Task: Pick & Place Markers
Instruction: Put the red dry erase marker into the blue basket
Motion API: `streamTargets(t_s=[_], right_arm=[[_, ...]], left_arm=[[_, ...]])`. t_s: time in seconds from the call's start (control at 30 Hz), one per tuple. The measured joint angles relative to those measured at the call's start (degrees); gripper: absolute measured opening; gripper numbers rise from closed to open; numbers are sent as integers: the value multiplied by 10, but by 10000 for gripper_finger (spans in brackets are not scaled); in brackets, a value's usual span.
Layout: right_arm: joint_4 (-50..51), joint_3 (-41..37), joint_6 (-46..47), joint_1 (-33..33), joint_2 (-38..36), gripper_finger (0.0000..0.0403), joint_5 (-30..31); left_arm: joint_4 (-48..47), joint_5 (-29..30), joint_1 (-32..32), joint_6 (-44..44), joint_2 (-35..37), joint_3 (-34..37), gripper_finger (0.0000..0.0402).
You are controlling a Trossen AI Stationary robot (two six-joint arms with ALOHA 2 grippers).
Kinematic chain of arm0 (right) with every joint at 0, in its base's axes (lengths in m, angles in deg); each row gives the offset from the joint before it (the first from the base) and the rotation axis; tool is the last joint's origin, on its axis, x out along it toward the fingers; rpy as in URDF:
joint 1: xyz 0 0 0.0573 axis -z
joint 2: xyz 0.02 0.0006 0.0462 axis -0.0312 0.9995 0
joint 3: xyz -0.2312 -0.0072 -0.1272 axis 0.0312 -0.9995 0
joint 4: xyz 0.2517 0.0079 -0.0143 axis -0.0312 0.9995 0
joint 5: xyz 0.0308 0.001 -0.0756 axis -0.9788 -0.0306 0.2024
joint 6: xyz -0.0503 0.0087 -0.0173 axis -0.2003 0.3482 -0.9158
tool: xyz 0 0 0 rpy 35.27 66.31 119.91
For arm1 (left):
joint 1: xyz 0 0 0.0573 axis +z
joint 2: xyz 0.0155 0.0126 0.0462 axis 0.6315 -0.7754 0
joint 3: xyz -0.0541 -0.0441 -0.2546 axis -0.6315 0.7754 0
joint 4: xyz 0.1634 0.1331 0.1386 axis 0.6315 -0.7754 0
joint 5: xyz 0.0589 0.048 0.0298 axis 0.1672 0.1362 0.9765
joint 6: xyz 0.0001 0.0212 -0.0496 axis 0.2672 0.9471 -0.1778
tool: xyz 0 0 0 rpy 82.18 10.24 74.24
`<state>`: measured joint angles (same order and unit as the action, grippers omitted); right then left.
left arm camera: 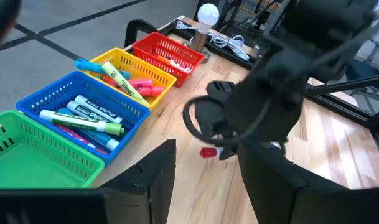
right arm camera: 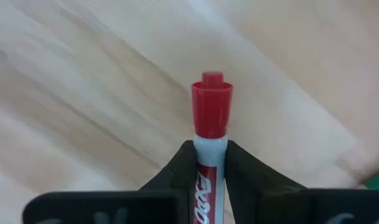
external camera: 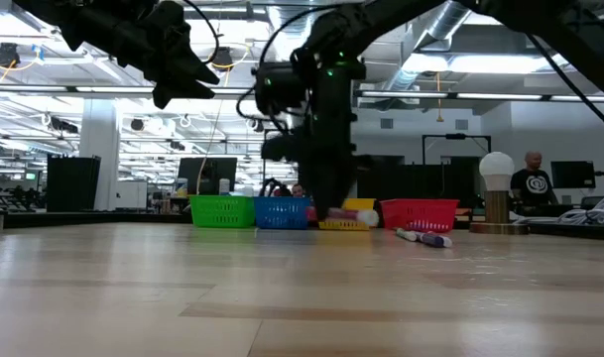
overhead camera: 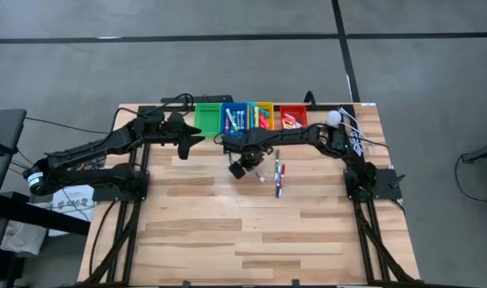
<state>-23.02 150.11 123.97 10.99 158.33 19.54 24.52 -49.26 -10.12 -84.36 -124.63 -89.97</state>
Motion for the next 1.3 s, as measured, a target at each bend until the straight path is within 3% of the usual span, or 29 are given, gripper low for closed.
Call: streamTargets(t_s=[0.2, 0.47, 0.77, 1.0, 1.3], right_arm=[[2, 62, -46, 27, 0, 75, 4], [-4, 138, -99, 87, -1, 54, -13], [-75, 210, -125, 156, -2, 64, -36], [-178, 214, -125, 198, 0, 64, -35], [-181, 185, -122, 221, 1, 64, -33]], left_arm=[[-2, -3, 0, -4, 0, 0, 173], [-6, -48, 0, -1, 1, 0, 173], [-12, -97, 0, 6, 1, 0, 173], [-23, -107, 0, 15, 1, 0, 173], [-37, -96, 0, -2, 1, 0, 173]])
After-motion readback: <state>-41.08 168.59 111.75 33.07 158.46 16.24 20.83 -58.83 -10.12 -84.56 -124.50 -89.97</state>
